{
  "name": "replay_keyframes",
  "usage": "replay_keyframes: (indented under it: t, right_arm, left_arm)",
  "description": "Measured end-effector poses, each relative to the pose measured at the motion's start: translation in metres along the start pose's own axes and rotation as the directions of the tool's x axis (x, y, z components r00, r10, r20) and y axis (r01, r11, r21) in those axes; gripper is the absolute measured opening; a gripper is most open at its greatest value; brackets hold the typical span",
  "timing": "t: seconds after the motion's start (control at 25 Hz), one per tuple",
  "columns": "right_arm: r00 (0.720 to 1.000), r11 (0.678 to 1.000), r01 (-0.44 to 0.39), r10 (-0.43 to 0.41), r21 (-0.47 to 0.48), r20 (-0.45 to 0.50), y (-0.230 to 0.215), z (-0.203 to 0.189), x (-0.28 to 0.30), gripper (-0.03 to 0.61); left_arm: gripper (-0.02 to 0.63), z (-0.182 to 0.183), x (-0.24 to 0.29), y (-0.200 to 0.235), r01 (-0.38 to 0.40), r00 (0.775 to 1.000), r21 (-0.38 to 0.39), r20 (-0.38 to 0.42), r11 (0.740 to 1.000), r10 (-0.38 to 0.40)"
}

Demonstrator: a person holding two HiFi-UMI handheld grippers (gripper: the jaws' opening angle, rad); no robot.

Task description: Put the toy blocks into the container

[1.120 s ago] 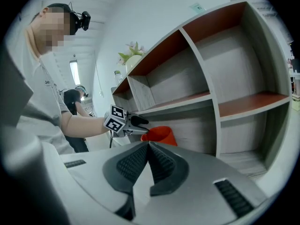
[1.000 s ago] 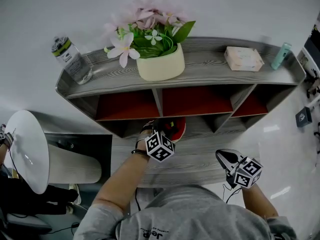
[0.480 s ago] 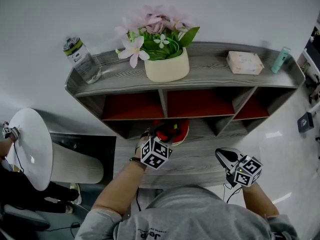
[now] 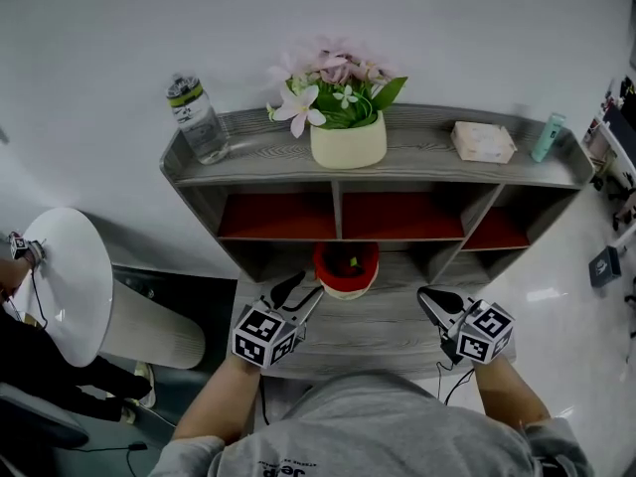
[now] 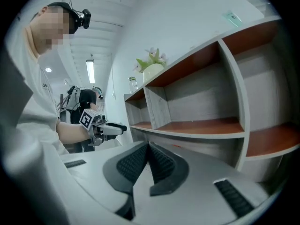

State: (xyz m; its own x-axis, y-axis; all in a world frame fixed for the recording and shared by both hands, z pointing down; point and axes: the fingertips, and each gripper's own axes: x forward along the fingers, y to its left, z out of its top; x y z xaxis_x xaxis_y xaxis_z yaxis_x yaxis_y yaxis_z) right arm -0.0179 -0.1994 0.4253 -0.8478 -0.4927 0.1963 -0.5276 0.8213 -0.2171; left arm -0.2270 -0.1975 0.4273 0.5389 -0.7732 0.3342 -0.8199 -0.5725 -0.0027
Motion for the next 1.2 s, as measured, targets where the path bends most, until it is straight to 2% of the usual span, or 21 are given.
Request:
replay_keyframes:
  t: [0.2, 0.36, 0.48, 0.56, 0.76, 1.2]
  right_arm:
    - [1.0, 0.999, -0.015, 0.016, -0.035, 0.011, 0.01, 0.015, 0.011, 0.018]
    - [1.0, 0.999, -0.025, 0.026, -0.047, 0.018, 0.016, 0.02, 0.014, 0.018]
    - [1.0, 0.999, -0.021, 0.022, -0.041, 0.019, 0.016, 0.019, 0.014, 0.017]
    - [1.0, 0.999, -0.009, 0.01, -0.046, 0.025, 0.015, 0.019, 0.015, 0.017]
    - [1.0, 0.998, 0.011, -0.01, -0.068, 0.013, 0.012, 0.015, 0.014, 0.014]
    - [0.999, 0.997, 0.033, -0.034, -0.074, -0.018, 0.009, 0.009, 0.008, 0.013]
  left_arm:
    - [0.122, 0.008, -0.038, -0.003, -0.03, 0.994, -0.057, 0.104, 0.998, 0.036]
    - [0.01, 0.004, -0.062, -0.002, -0.035, 0.981, -0.134, 0.184, 0.99, 0.06]
    - [0.011, -0.001, -0.071, -0.002, 0.007, 0.972, -0.231, 0.229, 0.973, 0.047]
    - [0.012, -0.004, -0.073, -0.003, 0.022, 0.97, -0.259, 0.239, 0.966, 0.042]
    - [0.011, -0.001, -0.068, -0.013, 0.027, 0.973, -0.214, 0.228, 0.976, 0.024]
    - [0.011, -0.001, -0.064, -0.016, 0.026, 0.977, -0.185, 0.215, 0.982, 0.014]
